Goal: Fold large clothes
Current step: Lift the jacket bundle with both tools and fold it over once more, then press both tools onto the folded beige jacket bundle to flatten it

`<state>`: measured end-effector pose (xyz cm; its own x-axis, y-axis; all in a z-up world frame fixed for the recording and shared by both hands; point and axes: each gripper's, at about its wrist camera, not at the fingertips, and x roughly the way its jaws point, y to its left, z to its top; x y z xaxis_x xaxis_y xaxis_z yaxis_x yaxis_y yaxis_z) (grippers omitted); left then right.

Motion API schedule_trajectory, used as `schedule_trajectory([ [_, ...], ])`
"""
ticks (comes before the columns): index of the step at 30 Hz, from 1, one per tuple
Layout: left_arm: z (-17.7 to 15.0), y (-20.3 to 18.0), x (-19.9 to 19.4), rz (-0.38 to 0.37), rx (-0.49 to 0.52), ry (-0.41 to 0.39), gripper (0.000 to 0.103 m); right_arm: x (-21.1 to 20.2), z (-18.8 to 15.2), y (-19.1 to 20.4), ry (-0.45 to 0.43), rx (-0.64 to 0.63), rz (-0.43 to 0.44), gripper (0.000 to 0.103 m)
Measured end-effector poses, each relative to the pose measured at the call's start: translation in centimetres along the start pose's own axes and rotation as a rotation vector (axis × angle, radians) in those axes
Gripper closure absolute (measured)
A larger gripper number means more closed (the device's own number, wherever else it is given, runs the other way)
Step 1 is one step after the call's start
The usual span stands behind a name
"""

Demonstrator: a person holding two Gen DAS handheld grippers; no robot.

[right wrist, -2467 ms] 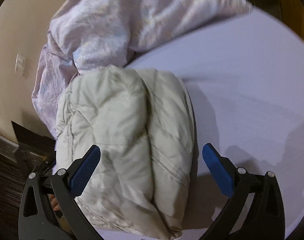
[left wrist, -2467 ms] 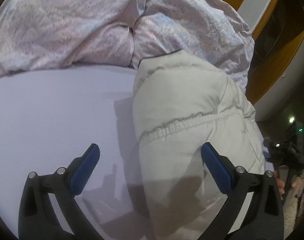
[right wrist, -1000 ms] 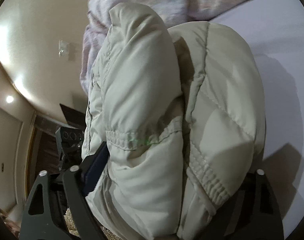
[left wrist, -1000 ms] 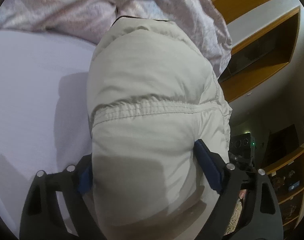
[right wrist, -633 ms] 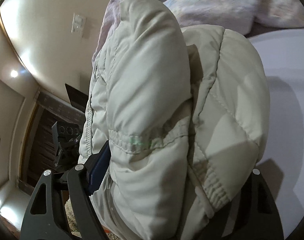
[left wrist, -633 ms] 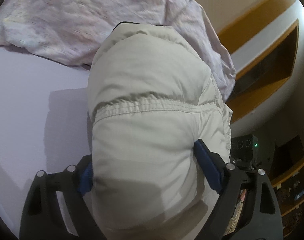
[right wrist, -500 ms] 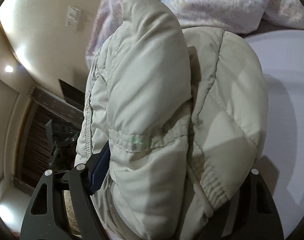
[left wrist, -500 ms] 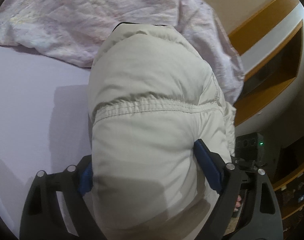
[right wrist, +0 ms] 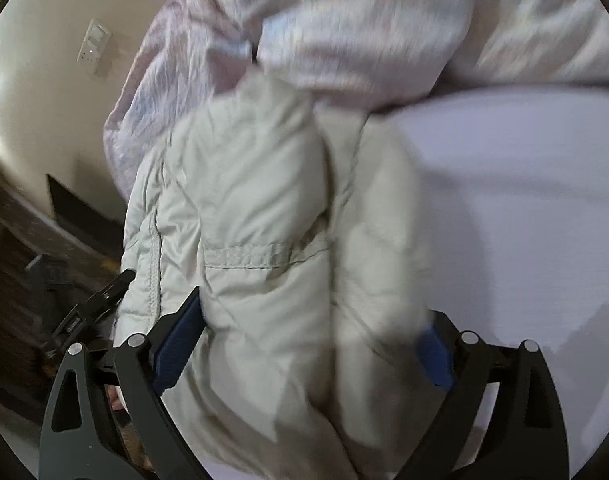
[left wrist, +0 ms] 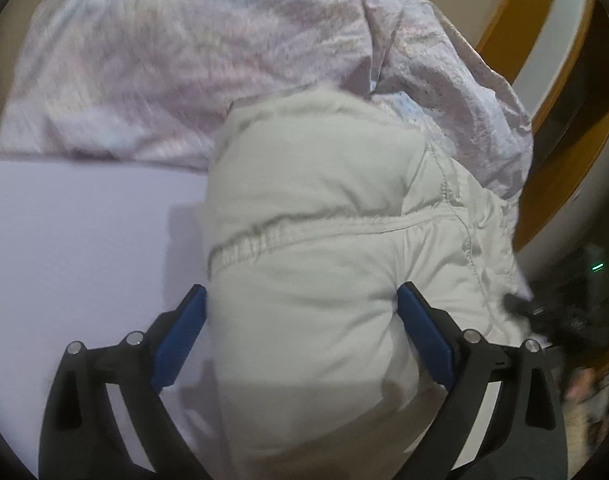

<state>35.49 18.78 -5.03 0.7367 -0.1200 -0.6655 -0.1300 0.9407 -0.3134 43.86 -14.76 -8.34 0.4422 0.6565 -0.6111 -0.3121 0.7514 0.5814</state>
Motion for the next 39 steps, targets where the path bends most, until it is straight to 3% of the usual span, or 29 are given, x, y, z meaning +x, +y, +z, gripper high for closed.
schedule_trajectory([
  [3,0.4,-1.4,-1.0,0.081,0.074,-0.046,0.009,-2.7,0.3,2.0,-0.112,-0.083,-0.096,0.008],
  [6,0.8,-2.5,-1.5,0.1,0.104,-0.074,0.009,-3.2,0.9,5.7,-0.185,-0.194,-0.157,0.009],
  [8,1.0,-3.1,-1.2,0.124,0.124,-0.08,0.009,-2.5,1.1,7.7,-0.212,-0.263,-0.182,0.018],
  [10,1.1,-3.6,-0.7,0.154,0.146,-0.079,0.009,-0.7,1.6,9.9,-0.227,-0.335,-0.229,0.038],
  [13,1.4,-3.9,-0.1,0.176,0.162,-0.088,0.009,1.9,2.4,11.4,-0.215,-0.398,-0.263,0.052],
  [16,1.6,-4.3,0.7,0.205,0.183,-0.092,0.006,3.1,2.4,11.9,-0.249,-0.457,-0.334,0.054],
  [19,1.7,-4.5,1.7,0.222,0.202,-0.091,0.003,4.7,2.4,10.5,-0.216,-0.469,-0.388,0.054],
  [28,1.7,-5.3,4.6,0.27,0.232,-0.077,0.002,7.3,3.2,7.5,-0.145,-0.429,-0.35,0.053],
  [39,1.3,-5.8,6.5,0.336,0.266,-0.095,0.002,9.0,3.1,5.7,-0.151,-0.403,-0.32,0.051],
])
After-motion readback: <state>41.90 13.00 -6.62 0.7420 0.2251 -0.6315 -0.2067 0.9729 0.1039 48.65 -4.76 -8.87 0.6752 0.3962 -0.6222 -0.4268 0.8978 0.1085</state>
